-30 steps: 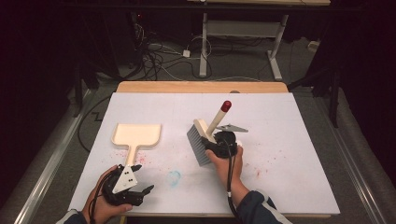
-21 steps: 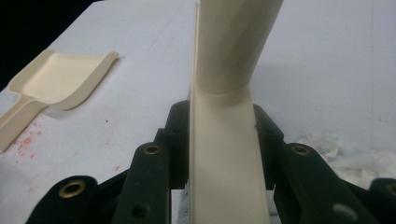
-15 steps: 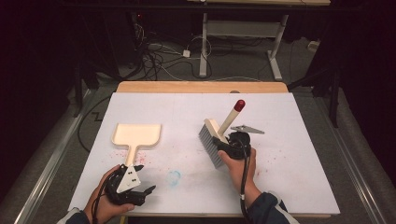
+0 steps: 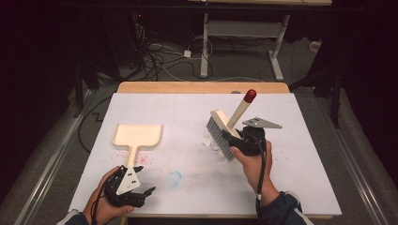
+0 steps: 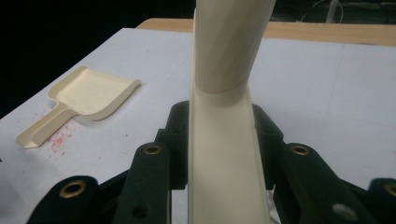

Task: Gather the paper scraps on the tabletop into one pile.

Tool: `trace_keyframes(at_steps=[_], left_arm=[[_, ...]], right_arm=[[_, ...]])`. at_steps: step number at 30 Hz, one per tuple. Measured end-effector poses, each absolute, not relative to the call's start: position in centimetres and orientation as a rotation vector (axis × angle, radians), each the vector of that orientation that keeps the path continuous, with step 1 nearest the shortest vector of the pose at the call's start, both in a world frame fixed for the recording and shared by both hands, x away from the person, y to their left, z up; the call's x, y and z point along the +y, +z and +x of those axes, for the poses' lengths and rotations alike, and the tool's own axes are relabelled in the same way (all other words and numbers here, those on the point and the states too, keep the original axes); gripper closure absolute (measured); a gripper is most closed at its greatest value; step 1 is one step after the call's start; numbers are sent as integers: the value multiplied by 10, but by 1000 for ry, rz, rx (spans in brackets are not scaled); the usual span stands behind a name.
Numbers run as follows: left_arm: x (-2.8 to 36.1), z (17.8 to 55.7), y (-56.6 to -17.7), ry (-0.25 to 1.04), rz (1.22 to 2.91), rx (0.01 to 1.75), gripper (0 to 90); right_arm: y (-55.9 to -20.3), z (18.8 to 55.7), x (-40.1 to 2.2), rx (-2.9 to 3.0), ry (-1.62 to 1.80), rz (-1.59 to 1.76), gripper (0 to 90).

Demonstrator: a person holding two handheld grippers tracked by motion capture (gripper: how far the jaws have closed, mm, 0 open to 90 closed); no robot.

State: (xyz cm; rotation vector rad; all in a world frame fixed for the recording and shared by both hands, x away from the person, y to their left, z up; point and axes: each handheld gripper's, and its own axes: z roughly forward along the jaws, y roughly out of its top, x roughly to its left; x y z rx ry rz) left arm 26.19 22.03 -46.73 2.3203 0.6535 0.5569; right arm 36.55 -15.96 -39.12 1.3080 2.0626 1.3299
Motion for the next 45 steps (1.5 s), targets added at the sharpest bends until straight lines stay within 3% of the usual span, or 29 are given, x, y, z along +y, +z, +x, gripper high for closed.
trace_keyframes(at_steps=[10, 17, 23, 35, 45], left_arm=[[220, 262, -467, 561, 2322, 656, 215], [220, 262, -467, 562, 2323, 656, 215], [219, 262, -467, 562, 2326, 658, 215], [219, 262, -468, 560, 2328, 660, 215], [221, 261, -468, 576, 2324, 664, 215]], right_arm=[[-385, 364, -189, 1954, 1170, 1285, 676], [-408, 379, -202, 1913, 973, 1352, 676], [-430, 388, -186, 1964, 894, 1346, 677], [-434, 383, -137, 2013, 917, 1235, 677], [-424, 380, -138, 1998, 951, 1199, 677]])
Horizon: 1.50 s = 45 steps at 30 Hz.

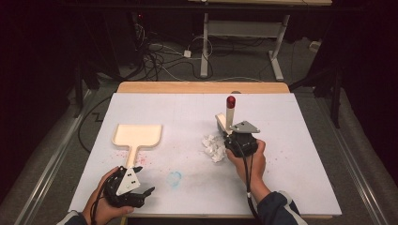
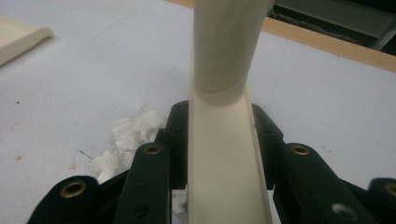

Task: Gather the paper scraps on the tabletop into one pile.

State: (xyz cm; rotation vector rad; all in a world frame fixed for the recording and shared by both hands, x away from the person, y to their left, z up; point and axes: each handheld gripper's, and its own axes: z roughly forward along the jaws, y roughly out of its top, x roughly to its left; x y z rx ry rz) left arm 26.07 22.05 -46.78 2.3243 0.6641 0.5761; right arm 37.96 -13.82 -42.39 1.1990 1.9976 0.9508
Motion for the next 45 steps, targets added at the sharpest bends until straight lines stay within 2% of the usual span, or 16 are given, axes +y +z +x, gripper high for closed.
trace_keyframes(at_steps=[11, 22, 38, 45], left_arm=[[220, 261, -467, 582, 2328, 662, 215], [222, 260, -467, 583, 2321, 666, 215], [221, 260, -466, 592, 2321, 672, 215], [221, 260, -466, 590, 2319, 674, 215]], right_arm=[[-402, 373, -158, 1967, 1059, 1171, 676], [-381, 348, -168, 2179, 1236, 849, 677], [-400, 315, -166, 2443, 1315, 548, 677], [-423, 324, -157, 2547, 1297, 463, 677]])
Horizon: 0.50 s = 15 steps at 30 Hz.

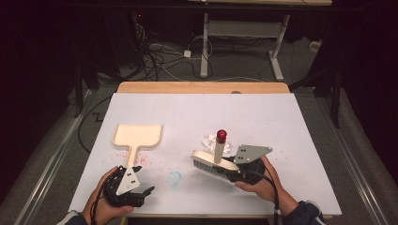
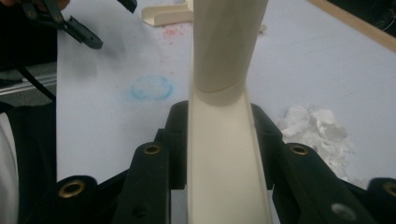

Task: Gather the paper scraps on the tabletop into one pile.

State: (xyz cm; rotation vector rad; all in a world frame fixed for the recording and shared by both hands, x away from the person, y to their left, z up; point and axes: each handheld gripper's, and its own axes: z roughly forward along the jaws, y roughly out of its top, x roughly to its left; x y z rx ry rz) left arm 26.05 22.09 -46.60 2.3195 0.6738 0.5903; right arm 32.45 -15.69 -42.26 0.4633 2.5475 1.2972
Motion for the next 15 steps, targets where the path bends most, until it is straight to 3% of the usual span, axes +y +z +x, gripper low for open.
trace_keyframes(at_steps=[15], left_arm=[[219, 262, -468, 578, 2334, 670, 215]], right_arm=[[-438, 373, -164, 2494, 1271, 570, 677]])
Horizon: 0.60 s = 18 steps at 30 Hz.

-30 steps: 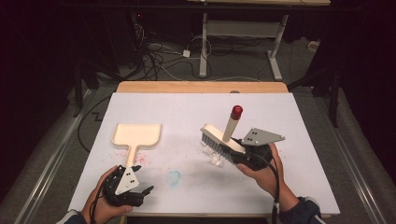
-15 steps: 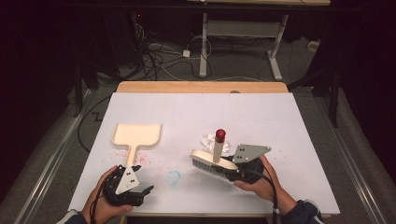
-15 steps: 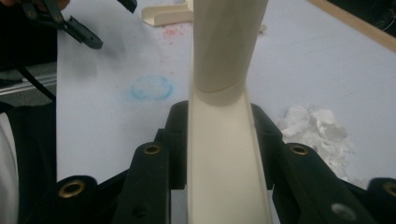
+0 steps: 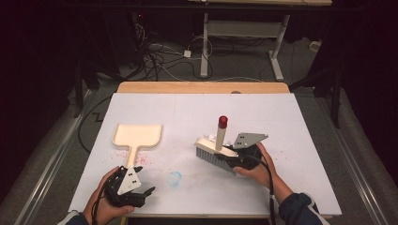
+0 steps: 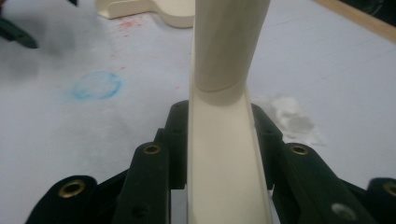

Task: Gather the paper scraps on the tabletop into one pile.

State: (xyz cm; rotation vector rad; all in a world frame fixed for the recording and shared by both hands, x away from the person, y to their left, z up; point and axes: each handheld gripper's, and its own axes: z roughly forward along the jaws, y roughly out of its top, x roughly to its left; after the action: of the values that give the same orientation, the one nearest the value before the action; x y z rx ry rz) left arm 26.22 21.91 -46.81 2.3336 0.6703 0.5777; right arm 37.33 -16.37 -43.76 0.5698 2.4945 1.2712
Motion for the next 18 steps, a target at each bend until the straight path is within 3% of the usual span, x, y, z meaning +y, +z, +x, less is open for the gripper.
trace_keyframes(at_steps=[9, 18], left_arm=[[220, 263, -469, 574, 2336, 671, 215], [221, 262, -467, 582, 2329, 668, 215]], right_arm=[[-437, 396, -166, 2423, 1255, 672, 677], [-416, 387, -174, 2333, 1325, 700, 676]])
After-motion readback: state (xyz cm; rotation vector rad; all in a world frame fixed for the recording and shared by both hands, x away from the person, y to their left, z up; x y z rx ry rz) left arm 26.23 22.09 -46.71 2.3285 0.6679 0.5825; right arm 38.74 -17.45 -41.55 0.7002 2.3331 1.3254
